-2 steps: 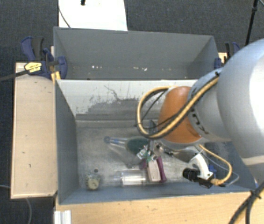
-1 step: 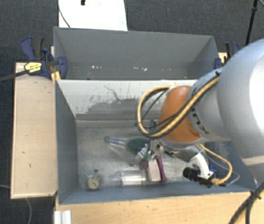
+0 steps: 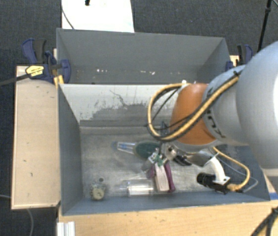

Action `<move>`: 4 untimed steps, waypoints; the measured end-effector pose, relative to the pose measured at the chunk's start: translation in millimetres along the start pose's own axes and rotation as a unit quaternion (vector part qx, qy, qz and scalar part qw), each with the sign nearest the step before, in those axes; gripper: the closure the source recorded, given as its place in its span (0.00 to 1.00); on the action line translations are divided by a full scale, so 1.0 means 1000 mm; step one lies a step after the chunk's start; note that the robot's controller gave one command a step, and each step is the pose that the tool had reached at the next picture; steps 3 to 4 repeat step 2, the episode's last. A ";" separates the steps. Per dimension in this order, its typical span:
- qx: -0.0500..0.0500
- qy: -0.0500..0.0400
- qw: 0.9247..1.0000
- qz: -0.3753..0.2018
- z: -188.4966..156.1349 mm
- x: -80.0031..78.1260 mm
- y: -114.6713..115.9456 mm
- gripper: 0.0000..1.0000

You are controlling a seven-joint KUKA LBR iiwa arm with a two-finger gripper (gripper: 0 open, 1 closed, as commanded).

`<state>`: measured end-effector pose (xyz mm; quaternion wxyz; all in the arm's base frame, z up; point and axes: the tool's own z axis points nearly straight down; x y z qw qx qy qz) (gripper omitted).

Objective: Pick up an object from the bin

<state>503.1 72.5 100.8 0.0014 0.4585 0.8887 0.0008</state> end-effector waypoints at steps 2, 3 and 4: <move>0.000 0.000 1.000 -0.005 -0.093 -0.002 0.002 1.00; 0.000 0.000 1.000 -0.005 -0.093 -0.002 0.002 1.00; 0.000 0.000 1.000 -0.005 -0.093 -0.002 0.002 1.00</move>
Offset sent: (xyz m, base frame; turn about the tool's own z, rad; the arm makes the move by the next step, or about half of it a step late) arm -0.0001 -0.0001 0.0514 0.0000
